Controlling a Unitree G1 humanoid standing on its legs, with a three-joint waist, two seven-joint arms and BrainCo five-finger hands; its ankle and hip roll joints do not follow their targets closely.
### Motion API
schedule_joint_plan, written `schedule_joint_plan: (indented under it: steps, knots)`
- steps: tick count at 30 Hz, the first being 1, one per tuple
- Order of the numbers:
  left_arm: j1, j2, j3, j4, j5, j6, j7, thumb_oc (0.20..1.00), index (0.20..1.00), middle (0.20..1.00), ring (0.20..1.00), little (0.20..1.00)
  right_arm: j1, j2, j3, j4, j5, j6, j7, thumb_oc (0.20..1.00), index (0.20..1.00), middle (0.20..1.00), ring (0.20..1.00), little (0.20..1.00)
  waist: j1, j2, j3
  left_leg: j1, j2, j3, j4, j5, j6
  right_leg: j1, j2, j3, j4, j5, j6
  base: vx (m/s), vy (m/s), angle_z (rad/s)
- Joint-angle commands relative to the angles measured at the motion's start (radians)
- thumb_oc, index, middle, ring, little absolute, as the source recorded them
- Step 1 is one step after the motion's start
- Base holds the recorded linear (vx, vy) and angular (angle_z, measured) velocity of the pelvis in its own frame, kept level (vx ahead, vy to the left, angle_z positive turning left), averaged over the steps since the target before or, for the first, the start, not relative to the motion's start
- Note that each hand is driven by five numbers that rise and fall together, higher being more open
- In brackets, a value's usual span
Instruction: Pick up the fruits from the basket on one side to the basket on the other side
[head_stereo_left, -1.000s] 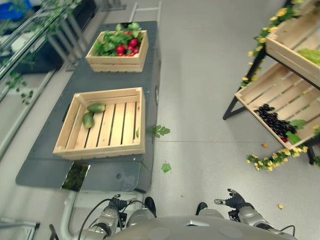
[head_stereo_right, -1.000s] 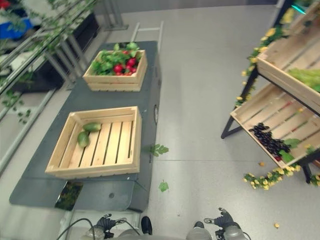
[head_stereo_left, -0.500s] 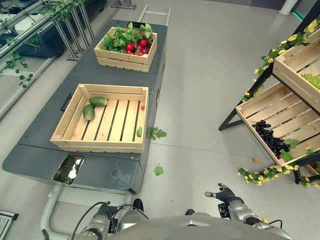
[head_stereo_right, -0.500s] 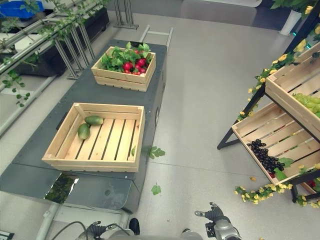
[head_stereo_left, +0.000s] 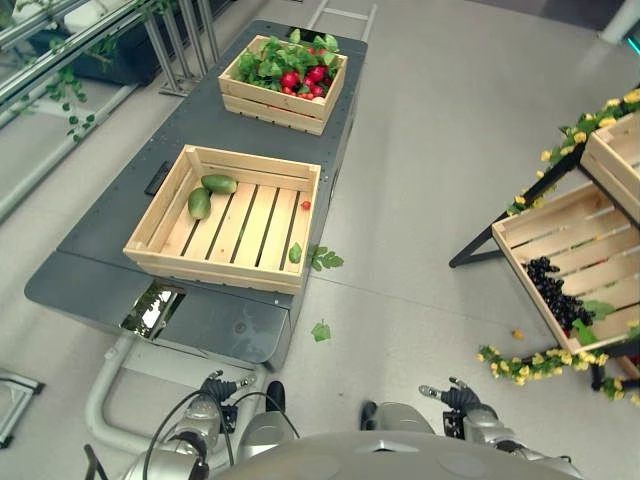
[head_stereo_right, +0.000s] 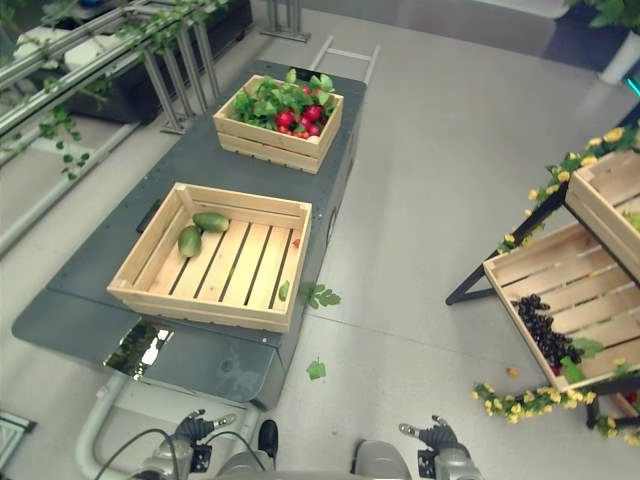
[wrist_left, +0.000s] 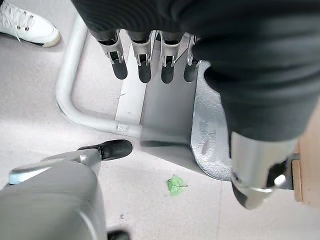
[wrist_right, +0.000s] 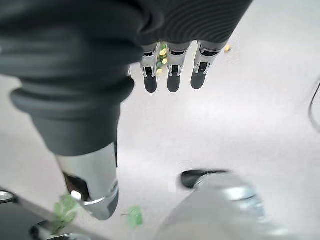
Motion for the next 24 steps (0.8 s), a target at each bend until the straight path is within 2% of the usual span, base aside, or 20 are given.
schedule_joint_plan:
  steps: [1, 4, 12, 19, 24]
  knots:
    - [-0.01, -0.019, -0.029, 0.002, -0.012, -0.027, -0.015, 1.0, 1.0, 1.0, 1.0, 1.0, -0.03, -0.018, -0.021, 0.01, 0.018, -0.024, -0.008, 1.0, 1.0, 1.0, 1.0, 1.0, -0.019, 0.006, -0.004, 0.095, -0.104, 0.034, 0.034, -0.158, 0.034, -0.095, -0.015, 0.076, 0.003, 0.063, 0.063, 0.08, -0.093, 1.33]
    - [0.0, -0.026, -0.021, 0.013, -0.021, -0.025, -0.029, 1.0, 1.0, 1.0, 1.0, 1.0, -0.017, -0.02, -0.015, 0.015, -0.001, -0.017, 0.001, 1.0, 1.0, 1.0, 1.0, 1.0, -0.012, 0.003, -0.019, 0.092, -0.108, 0.02, 0.046, -0.161, 0.029, -0.069, -0.016, 0.073, -0.002, 0.059, 0.062, 0.04, -0.096, 0.63]
    - [0.025, -0.059, -0.001, 0.051, -0.054, 0.001, -0.084, 1.0, 1.0, 1.0, 1.0, 1.0, -0.018, -0.048, 0.028, 0.059, -0.111, 0.019, 0.031, 1.0, 1.0, 1.0, 1.0, 1.0, 0.027, 0.023, -0.057, 0.103, -0.068, -0.007, 0.071, -0.164, -0.002, 0.051, -0.012, 0.016, -0.098, 0.049, 0.024, 0.03, -0.171, 0.13]
    - [0.044, -0.076, 0.018, 0.074, -0.082, 0.017, -0.114, 1.0, 1.0, 1.0, 1.0, 1.0, -0.007, -0.059, 0.025, 0.075, -0.124, 0.023, 0.045, 1.0, 1.0, 1.0, 1.0, 1.0, 0.033, 0.041, -0.068, 0.112, -0.055, -0.032, 0.104, -0.171, -0.016, 0.1, 0.011, -0.015, -0.102, 0.019, -0.004, 0.02, -0.099, 0.13]
    - [0.056, -0.085, 0.048, 0.102, -0.124, 0.035, -0.131, 1.0, 1.0, 1.0, 1.0, 1.0, -0.003, -0.057, 0.025, 0.078, -0.129, 0.026, 0.052, 1.0, 1.0, 1.0, 1.0, 1.0, 0.03, 0.048, -0.077, 0.126, -0.048, -0.036, 0.094, -0.169, -0.022, 0.113, 0.018, -0.03, -0.103, 0.01, -0.012, 0.02, -0.045, 0.17]
